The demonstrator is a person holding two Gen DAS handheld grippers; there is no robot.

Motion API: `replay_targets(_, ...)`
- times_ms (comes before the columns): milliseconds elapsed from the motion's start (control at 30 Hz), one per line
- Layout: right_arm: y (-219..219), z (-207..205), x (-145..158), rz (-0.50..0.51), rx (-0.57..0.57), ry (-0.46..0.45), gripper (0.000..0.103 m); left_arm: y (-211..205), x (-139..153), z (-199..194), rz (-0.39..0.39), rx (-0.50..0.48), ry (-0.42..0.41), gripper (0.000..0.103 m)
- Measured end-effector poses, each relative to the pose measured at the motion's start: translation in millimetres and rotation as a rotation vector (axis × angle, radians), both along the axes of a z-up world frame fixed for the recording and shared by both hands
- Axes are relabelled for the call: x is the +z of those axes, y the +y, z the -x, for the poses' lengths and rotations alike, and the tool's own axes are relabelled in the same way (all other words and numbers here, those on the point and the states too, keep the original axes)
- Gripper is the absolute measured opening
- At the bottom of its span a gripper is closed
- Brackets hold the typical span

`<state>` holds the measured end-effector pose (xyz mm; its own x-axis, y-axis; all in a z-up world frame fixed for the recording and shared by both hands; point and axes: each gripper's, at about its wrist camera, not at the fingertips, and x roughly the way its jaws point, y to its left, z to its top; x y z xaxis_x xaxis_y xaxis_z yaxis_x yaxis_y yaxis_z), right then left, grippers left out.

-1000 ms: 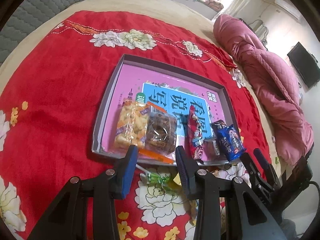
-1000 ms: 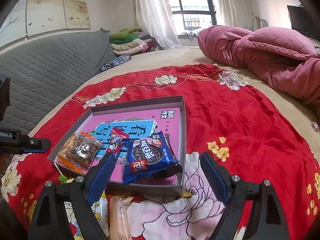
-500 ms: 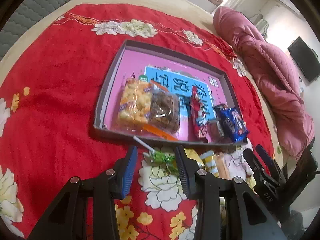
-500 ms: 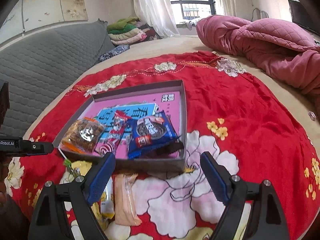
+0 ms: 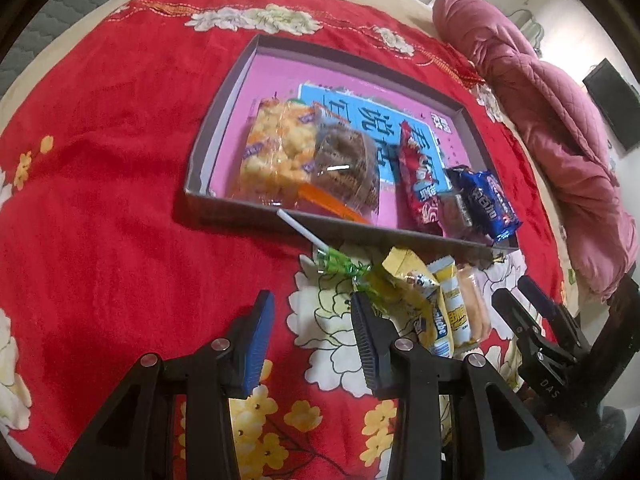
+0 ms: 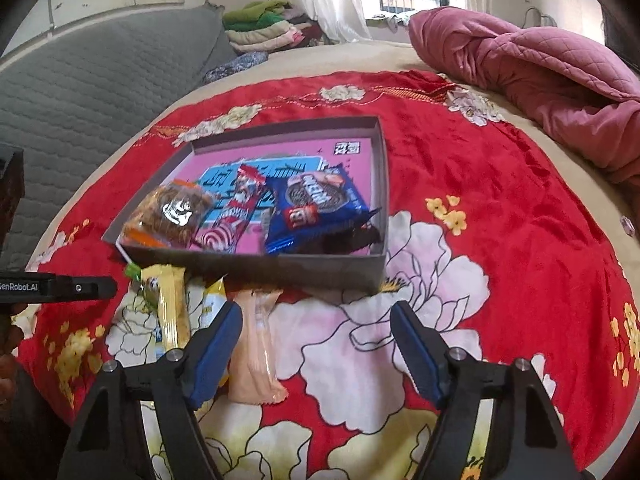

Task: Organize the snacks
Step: 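Reach the right tool to the pink bar while the left tool reaches the green lollipop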

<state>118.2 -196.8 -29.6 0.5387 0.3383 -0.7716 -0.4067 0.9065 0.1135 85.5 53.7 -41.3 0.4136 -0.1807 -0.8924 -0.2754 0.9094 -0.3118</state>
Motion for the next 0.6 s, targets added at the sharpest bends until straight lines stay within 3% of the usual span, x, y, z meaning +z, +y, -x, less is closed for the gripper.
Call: replay_targets(600, 13, 3, -16, 0.044, 0.077, 0.074, 0.067, -7, -12, -1, 0.01, -0.011, 0.019, 0.04)
